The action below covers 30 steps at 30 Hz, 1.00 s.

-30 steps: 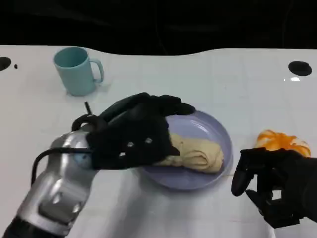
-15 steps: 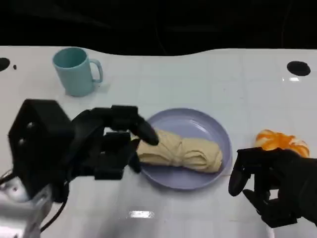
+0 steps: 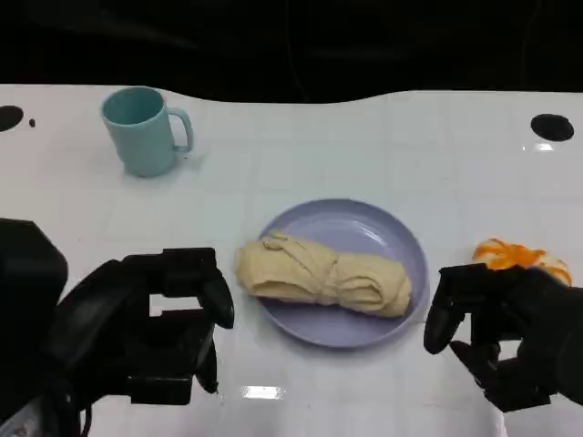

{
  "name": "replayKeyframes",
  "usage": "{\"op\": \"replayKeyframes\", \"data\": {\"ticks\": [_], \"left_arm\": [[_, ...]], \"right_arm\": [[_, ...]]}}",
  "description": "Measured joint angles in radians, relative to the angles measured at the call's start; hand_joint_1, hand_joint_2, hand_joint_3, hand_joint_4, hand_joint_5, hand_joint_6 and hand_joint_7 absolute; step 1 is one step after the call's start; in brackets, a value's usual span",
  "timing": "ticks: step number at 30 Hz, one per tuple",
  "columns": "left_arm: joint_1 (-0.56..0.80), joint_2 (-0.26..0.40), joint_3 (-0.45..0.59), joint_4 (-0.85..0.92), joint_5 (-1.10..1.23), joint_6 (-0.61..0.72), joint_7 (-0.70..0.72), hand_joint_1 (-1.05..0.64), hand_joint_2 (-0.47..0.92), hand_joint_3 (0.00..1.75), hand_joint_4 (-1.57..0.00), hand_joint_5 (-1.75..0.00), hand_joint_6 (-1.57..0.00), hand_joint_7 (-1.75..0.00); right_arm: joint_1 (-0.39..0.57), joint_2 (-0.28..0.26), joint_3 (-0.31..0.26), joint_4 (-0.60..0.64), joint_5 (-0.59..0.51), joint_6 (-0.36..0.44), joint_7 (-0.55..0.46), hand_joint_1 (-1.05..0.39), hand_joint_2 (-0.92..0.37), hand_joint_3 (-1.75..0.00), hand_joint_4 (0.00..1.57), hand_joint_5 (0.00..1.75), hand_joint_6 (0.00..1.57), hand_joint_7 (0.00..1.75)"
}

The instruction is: Grasp the towel on the left side of the plate with the left hand and place it into the plate.

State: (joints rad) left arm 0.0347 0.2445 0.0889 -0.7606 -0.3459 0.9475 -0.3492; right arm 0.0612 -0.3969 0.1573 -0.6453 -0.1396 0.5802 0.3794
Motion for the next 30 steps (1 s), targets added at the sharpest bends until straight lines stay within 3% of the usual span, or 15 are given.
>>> {"op": "replayKeyframes", "data": {"ticks": [8,21,30], "left_arm": [[0.008,0.036,-0.080,0.061,0.071,-0.017,0.061,0.00,0.42,1.44,-0.84,-1.75,-0.76,-1.65],[0.002,0.095,-0.117,0.164,0.093,-0.152,0.036,-0.02,0.41,1.43,-0.86,-1.75,-0.77,-1.64],[0.002,0.097,-0.132,0.184,0.112,-0.198,0.033,-0.01,0.43,1.42,-0.85,-1.75,-0.77,-1.62]], "right_arm": [[0.030,-0.008,-0.049,0.014,0.021,-0.047,0.012,0.02,-0.55,-1.10,0.75,1.75,0.71,1.44],[0.030,-0.008,-0.049,0.030,0.019,-0.061,0.015,0.02,-0.54,-1.12,0.75,1.75,0.71,1.44],[0.027,-0.008,-0.049,0.032,0.019,-0.061,0.015,0.02,-0.54,-1.13,0.74,1.75,0.71,1.44]]}}
